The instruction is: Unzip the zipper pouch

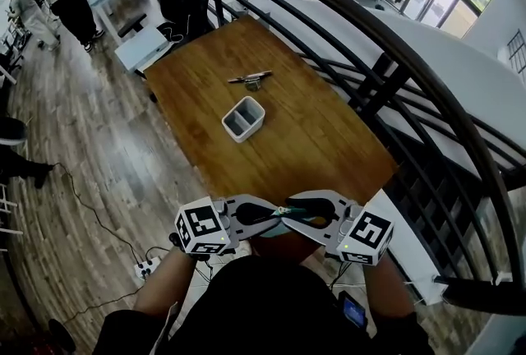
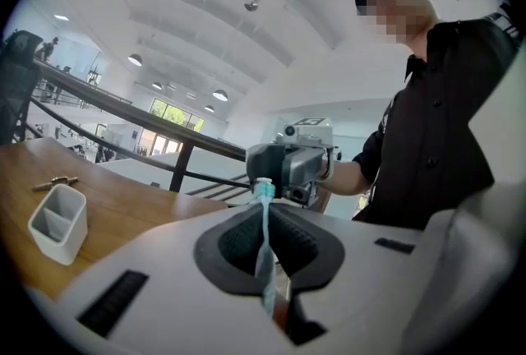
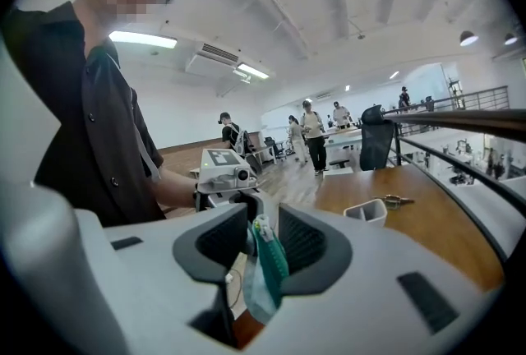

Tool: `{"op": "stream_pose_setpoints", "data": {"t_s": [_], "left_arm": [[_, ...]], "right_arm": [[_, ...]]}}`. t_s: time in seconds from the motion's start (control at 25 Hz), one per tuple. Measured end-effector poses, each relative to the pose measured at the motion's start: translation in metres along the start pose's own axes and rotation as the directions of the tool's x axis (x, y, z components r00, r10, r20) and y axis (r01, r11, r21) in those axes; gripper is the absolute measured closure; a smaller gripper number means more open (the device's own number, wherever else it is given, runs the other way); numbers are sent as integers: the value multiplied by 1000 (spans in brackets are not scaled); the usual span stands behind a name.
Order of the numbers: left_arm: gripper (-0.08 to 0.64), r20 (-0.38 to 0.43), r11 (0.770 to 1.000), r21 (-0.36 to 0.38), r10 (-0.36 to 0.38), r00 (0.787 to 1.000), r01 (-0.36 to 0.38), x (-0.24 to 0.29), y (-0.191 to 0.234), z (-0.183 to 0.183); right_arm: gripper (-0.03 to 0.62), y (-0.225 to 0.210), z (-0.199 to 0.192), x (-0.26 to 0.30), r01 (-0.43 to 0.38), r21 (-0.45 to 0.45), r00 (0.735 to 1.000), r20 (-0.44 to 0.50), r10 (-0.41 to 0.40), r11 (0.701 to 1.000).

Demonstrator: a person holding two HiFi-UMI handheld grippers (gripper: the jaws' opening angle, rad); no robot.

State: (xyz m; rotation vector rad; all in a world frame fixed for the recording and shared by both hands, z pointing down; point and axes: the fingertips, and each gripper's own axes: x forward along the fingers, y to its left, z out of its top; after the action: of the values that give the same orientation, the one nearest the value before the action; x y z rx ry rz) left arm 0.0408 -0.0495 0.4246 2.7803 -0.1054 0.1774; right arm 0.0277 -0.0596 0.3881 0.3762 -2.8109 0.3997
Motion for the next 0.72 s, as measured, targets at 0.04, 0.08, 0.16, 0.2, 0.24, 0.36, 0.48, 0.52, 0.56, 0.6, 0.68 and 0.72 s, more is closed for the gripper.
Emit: {"op": "stream_pose_setpoints", "data": {"t_s": [0.04,0.08,0.16,0.2,0.24,0.36,0.48,0.52,0.56,0.6,0.68,0.72], "left_arm": [[545,-1,1000,-4,-5,1000,5,-1,-1,-1],[545,-2,1000,-9,-9,1000,9,-2,-3,-2],[545,-10,1000,-15,-15,1000,15,-4,-5,-6],[544,-16,1000,-16,-17,1000,17,-5,-6,-8],[544,-26,1000,-14,-19,999,18,-5,-8,-10],[544,-67,1000,7,-21,998,22,-2,-12,-16],[544,-84,1000,15,-20,996,21,-1,-12,-20],[545,-85,1000,12,-22,996,23,-1,-12,-21],[544,-86,1000,10,-25,996,26,-1,-12,-22],[544,-87,1000,8,-27,996,28,-1,-12,-23],[544,-89,1000,6,-30,996,31,0,-11,-24],[545,-89,1000,5,-30,996,30,0,-10,-24]], "right_arm": [[477,2,1,2,-18,3,1000,0,18,1000],[477,4,1,4,-33,5,999,-3,33,999],[477,7,-2,9,-55,7,998,-19,55,998],[477,8,-3,11,-65,10,997,-29,66,998],[477,10,-5,13,-76,14,996,-40,76,997],[491,13,-13,16,-101,18,992,-77,102,995],[543,16,-18,17,-110,12,990,-93,110,994],[549,17,-19,17,-112,13,989,-93,113,994],[549,18,-19,17,-116,13,989,-94,117,993],[551,18,-20,16,-119,12,988,-93,120,993],[553,17,-19,15,-118,8,989,-85,119,993],[556,16,-18,12,-114,7,991,-76,114,993]]}}
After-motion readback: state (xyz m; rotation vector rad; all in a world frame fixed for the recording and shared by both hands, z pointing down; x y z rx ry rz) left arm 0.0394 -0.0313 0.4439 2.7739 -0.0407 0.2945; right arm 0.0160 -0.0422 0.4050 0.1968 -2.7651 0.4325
